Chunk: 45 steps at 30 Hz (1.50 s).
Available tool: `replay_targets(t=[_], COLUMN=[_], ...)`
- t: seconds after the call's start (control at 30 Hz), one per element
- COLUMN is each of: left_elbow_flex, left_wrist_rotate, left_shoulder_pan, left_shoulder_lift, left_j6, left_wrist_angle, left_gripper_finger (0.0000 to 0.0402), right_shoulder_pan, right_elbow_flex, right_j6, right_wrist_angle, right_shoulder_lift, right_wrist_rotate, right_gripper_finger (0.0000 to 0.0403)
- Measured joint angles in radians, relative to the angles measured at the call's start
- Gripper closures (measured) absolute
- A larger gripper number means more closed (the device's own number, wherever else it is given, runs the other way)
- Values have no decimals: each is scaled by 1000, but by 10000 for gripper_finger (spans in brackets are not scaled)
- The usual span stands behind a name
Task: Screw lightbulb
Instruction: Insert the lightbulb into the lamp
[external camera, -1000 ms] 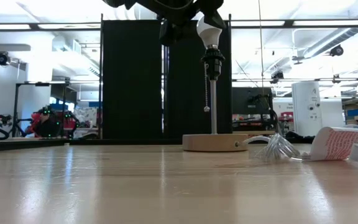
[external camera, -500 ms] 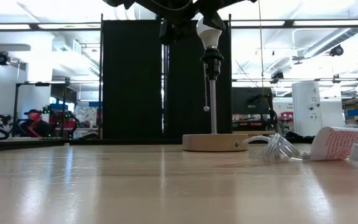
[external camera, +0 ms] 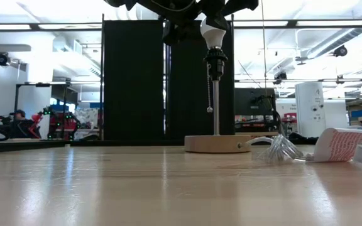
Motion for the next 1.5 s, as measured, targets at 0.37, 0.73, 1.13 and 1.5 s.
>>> replay_targets(t=[0.37, 0.73, 1.13, 1.5], left_elbow_flex=[0, 0, -1, -1], left_wrist_rotate=[3, 3, 6, 6], left_shoulder_pan=[-1, -1, 0, 0], left_shoulder_lift=[1, 3, 3, 3], left_j6=[42, 54, 70, 71], left_wrist_angle=[-3, -2, -5, -8], left_gripper_finger=[132, 132, 132, 132], right_shoulder_pan=[-51, -54, -80, -80], right_elbow_flex=[0, 0, 2, 2], right_j6=[73, 322, 380, 410], right_wrist_angle=[21, -33, -25, -36], right_shoulder_lift=[52, 57, 118, 118], right_wrist_rotate=[-2, -22, -81, -93], right_gripper_finger=[62, 62, 62, 83])
